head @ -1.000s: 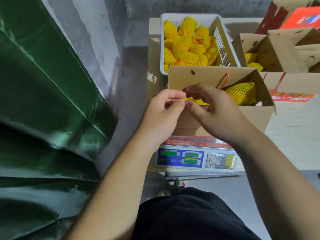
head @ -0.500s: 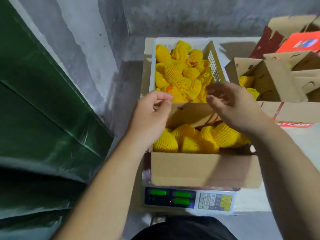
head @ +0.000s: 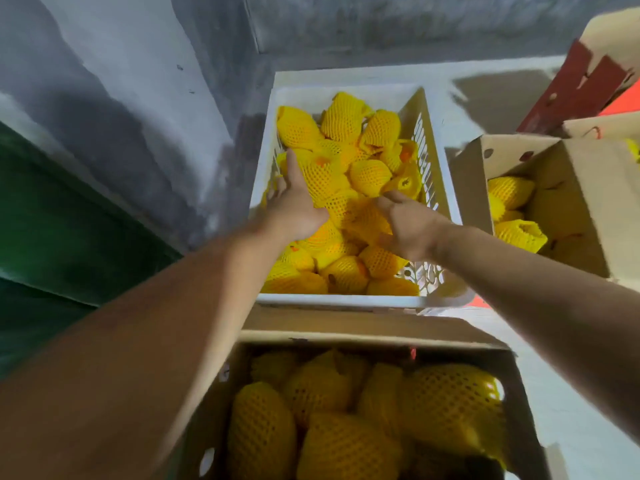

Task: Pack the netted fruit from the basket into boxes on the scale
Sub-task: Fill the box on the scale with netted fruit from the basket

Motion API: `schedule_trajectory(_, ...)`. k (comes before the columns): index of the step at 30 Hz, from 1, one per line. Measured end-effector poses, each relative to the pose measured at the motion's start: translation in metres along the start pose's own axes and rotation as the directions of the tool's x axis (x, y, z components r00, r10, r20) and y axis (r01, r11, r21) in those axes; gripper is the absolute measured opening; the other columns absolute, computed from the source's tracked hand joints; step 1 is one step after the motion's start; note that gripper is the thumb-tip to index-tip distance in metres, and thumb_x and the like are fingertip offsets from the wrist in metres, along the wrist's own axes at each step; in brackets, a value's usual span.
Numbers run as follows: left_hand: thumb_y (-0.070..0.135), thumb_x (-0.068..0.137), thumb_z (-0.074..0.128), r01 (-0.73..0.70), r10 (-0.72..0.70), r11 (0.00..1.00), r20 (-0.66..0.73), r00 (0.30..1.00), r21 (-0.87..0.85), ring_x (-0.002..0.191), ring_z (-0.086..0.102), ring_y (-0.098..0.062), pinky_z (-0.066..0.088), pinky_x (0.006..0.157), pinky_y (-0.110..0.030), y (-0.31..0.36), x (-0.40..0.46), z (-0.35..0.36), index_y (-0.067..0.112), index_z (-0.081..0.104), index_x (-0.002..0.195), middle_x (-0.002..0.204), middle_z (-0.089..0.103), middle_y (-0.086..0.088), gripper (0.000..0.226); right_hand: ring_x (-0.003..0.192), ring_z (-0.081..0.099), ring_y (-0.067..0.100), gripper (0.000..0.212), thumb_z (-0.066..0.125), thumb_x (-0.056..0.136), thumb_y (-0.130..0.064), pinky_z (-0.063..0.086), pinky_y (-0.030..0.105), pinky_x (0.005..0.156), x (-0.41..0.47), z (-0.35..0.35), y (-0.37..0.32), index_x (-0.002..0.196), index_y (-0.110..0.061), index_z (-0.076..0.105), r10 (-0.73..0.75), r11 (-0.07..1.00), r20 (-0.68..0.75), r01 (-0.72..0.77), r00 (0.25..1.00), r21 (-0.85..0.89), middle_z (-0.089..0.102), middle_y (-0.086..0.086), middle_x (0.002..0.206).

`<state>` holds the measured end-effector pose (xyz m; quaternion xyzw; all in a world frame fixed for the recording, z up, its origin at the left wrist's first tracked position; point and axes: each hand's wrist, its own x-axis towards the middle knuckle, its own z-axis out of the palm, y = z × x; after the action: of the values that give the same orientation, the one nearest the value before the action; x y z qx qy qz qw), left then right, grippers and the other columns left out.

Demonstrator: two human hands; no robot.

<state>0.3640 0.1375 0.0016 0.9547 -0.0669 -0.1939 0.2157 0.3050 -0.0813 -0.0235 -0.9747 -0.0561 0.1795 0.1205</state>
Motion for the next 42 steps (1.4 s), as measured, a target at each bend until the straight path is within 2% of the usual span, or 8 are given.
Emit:
schedule_trajectory(3,0.038,0.089,0.079,0.024,-0.032,0.994,-0.076,0.997,-0.106,0.153,0.031,-0.039,0.034,0.119,-0.047,0.0,0.037,0.011,0.027,-0.031,0.16,0.174,0.007,-0.017,0.131,0.145,0.033,0.044,0.096,0.071,0.094,-0.034,0.037,0.052,0.116,0.032,0.012,0.006,0.165,-0.02,0.009,-0.082,0.996,-0.058,0.083,0.995,0.024,0.02,0.01,0.168)
schedule_trajectory(6,0.048,0.082,0.083,0.053,-0.077,0.988,-0.16,0.984,-0.147,0.154,0.028,-0.035,0.031,0.12,-0.045,-0.005,0.062,0.033,0.026,0.002,0.167,0.17,0.016,-0.012,0.119,0.15,0.02,0.043,0.112,0.073,0.093,-0.041,0.025,0.055,0.119,0.05,0.027,0.012,0.164,-0.027,-0.013,-0.021,0.999,-0.019,0.022,1.0,0.046,0.017,0.005,0.168)
schedule_trajectory(10,0.05,0.07,0.09,0.002,-0.065,0.978,-0.294,0.954,-0.209,0.137,0.045,-0.03,0.035,0.107,-0.035,-0.021,0.081,0.056,0.025,0.045,0.142,0.144,0.046,-0.008,0.088,0.131,0.031,0.04,0.104,0.077,0.079,-0.054,0.03,0.055,0.108,0.069,0.046,0.005,0.157,-0.023,0.014,-0.021,0.993,-0.092,0.01,0.996,-0.122,0.031,0.012,0.143)
schedule_trajectory(15,0.054,0.066,0.091,-0.011,-0.056,0.978,-0.316,0.947,-0.208,0.115,0.063,-0.033,0.037,0.081,-0.029,-0.017,0.081,0.062,0.025,0.045,0.129,0.11,0.056,0.003,0.084,0.13,0.049,0.039,0.095,0.079,0.082,-0.047,0.04,0.05,0.104,0.086,0.053,0.006,0.146,-0.018,0.015,-0.016,1.0,-0.069,0.016,0.998,-0.005,0.046,0.011,0.147)
schedule_trajectory(23,0.059,0.074,0.082,-0.006,-0.041,0.988,-0.297,0.954,-0.154,0.135,0.05,-0.037,0.046,0.102,-0.043,-0.009,0.07,0.069,0.039,0.029,0.153,0.147,0.044,-0.009,0.097,0.133,0.046,0.039,0.095,0.077,0.084,-0.052,0.043,0.051,0.1,0.085,0.066,0.009,0.153,-0.031,0.015,0.021,0.998,-0.099,-0.026,0.995,-0.053,0.048,0.011,0.147)
schedule_trajectory(32,0.047,0.067,0.084,-0.03,-0.271,0.742,-0.342,0.9,-0.67,0.096,0.06,-0.013,0.05,0.076,-0.03,0.0,0.049,0.012,0.018,0.022,0.132,0.113,0.05,0.004,0.095,0.117,0.06,0.041,0.091,0.071,0.083,-0.054,0.05,0.048,0.082,0.071,0.045,-0.006,0.151,-0.023,0.019,-0.09,0.988,-0.273,0.121,0.958,0.1,0.059,0.014,0.131)
schedule_trajectory(37,0.042,0.077,0.088,0.011,-0.183,0.681,-0.155,0.971,-0.732,0.112,0.066,-0.019,0.058,0.099,-0.048,0.026,0.004,-0.02,0.019,0.027,0.136,0.125,0.054,0.0,0.089,0.1,0.066,0.039,0.097,0.065,0.065,-0.064,0.055,0.049,0.082,0.029,0.002,-0.019,0.147,-0.034,0.025,-0.103,0.901,-0.281,0.209,0.954,0.381,0.068,0.014,0.112)
schedule_trajectory(42,0.033,0.092,0.078,-0.046,-0.1,0.637,-0.142,0.985,-0.77,0.09,0.067,-0.007,0.062,0.079,-0.035,0.037,-0.07,-0.045,0.018,0.04,0.142,0.106,0.057,0.007,0.064,0.088,0.065,0.033,0.09,0.066,0.067,-0.061,0.052,0.044,0.069,-0.026,-0.033,-0.048,0.143,-0.028,0.031,-0.234,0.93,-0.276,0.297,0.932,0.217,0.061,0.0,0.092)
